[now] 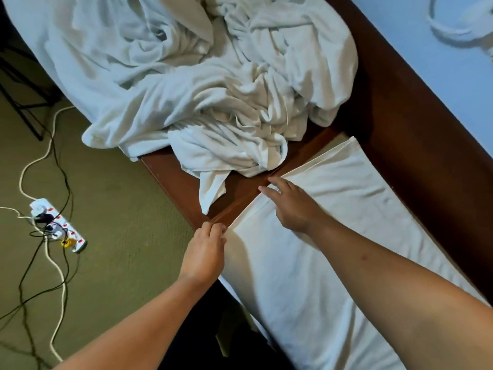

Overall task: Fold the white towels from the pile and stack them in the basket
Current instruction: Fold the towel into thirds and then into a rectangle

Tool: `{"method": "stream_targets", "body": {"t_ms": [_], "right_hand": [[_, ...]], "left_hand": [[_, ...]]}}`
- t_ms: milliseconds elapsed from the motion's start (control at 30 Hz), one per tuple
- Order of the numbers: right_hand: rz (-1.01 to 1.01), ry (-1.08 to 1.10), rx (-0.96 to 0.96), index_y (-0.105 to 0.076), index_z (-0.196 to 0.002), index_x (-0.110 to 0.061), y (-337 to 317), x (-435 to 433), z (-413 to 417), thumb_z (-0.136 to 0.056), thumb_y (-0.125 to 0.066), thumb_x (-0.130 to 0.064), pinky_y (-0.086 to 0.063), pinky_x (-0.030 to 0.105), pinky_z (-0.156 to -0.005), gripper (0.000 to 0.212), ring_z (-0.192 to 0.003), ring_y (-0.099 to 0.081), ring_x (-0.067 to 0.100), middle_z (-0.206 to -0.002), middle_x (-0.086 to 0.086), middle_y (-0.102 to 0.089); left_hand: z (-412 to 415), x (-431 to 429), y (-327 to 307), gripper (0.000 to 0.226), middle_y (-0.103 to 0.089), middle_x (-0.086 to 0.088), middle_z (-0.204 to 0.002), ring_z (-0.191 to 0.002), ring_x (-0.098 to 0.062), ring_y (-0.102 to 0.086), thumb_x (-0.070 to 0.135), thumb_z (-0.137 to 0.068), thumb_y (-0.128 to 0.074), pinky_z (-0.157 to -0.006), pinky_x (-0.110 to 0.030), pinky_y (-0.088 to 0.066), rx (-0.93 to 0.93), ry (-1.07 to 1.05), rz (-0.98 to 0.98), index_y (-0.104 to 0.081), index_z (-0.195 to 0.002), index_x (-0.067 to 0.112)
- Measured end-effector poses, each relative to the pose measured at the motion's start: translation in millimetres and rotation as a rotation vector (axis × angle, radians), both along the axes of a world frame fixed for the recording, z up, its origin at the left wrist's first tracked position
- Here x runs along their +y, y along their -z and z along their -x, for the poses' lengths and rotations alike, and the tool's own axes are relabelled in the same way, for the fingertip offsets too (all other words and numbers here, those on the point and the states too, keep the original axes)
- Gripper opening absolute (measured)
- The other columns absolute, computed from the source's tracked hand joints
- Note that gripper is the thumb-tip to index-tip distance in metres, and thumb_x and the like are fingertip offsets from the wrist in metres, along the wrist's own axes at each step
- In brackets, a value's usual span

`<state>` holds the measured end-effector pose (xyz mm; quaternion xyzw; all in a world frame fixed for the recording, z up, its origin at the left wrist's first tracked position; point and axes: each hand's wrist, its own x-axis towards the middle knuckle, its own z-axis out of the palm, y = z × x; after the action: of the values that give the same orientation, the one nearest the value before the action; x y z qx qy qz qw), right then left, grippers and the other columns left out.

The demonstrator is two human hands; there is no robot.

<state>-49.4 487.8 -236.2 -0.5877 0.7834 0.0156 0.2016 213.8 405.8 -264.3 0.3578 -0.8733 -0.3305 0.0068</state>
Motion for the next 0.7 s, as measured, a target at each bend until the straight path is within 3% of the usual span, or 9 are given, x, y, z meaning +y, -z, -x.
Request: {"method": "stream_targets", "body": {"t_ms": [100,167,333,467,567,633,700], "right_hand": [[0.072,-0.06,0.075,-0.058,-0.125,-0.018,-5.9,-1.8,0.1,-0.072,-0.058,-0.003,-0.049,0.042,-0.09,0.055,-0.114,-0.051,0.028,-0.127,0.007,-0.05],[0.104,-0.139,0.088,-0.059,-0.114,-0.019,-5.2,-4.3,-7.5,-0.07,-0.058,-0.001,-0.046,0.037,-0.085,0.047,-0.106,-0.049,0.025,-0.115,0.004,-0.05],[0.12,-0.158,0.136,-0.062,-0.104,-0.019,0.7,-7.9,-24.1,-0.07,-0.059,-0.007,-0.042,0.039,-0.086,0.036,-0.101,-0.05,0.027,-0.106,0.002,-0.054],[0.082,-0.144,0.134,-0.061,-0.105,-0.021,2.0,-6.9,-27.2,-0.07,-0.06,-0.009,-0.041,0.039,-0.084,0.037,-0.098,-0.052,0.027,-0.104,0.0,-0.053],[0.041,-0.119,0.1,-0.06,-0.108,-0.02,-0.5,-8.0,-26.7,-0.072,-0.062,-0.009,-0.044,0.039,-0.079,0.037,-0.096,-0.053,0.027,-0.104,0.001,-0.053],[0.023,-0.099,0.098,-0.06,-0.109,-0.019,-2.0,-9.9,-30.4,-0.074,-0.061,-0.01,-0.044,0.04,-0.081,0.036,-0.098,-0.053,0.029,-0.106,0.003,-0.052],[0.046,-0.105,0.079,-0.06,-0.106,-0.018,-2.1,-12.1,-39.8,-0.073,-0.06,-0.01,-0.044,0.04,-0.084,0.034,-0.099,-0.052,0.029,-0.105,0.003,-0.051]], "left_hand": [[-13.6,-1.8,2.2,0.009,-0.048,0.001,-0.103,-0.082,-0.023,-0.051,0.009,-0.098,-0.05,-0.065,-0.037,-0.044,0.015,-0.097,-0.093,-0.053,-0.101,0.017],[-22.4,1.9,4.9,0.011,-0.049,0.003,-0.098,-0.077,-0.02,-0.052,0.011,-0.099,-0.05,-0.063,-0.037,-0.042,-0.027,-0.292,-0.217,-0.049,-0.092,0.019],[-21.7,-4.2,11.8,0.012,-0.065,-0.005,-0.085,-0.075,-0.023,-0.061,0.014,-0.096,-0.061,-0.066,-0.036,-0.046,-0.088,-0.742,-0.554,-0.053,-0.087,0.014],[-17.6,-15.2,17.8,0.013,-0.069,-0.013,-0.084,-0.074,-0.025,-0.065,0.01,-0.094,-0.054,-0.071,-0.04,-0.051,0.06,-0.989,-0.751,-0.051,-0.082,0.016],[-17.3,-11.7,17.1,0.016,-0.067,-0.013,-0.084,-0.075,-0.024,-0.062,0.003,-0.091,-0.045,-0.066,-0.033,-0.046,0.023,-0.944,-0.793,-0.05,-0.081,0.015],[-21.3,-6.6,22.0,0.018,-0.064,-0.006,-0.084,-0.077,-0.022,-0.057,0.0,-0.089,-0.047,-0.066,-0.032,-0.043,-0.092,-0.748,-0.831,-0.052,-0.083,0.017],[-30.4,-6.1,30.3,0.017,-0.065,0.0,-0.095,-0.087,-0.021,-0.06,0.004,-0.089,-0.054,-0.075,-0.034,-0.048,-0.201,-0.553,-0.851,-0.056,-0.094,0.02]]}}
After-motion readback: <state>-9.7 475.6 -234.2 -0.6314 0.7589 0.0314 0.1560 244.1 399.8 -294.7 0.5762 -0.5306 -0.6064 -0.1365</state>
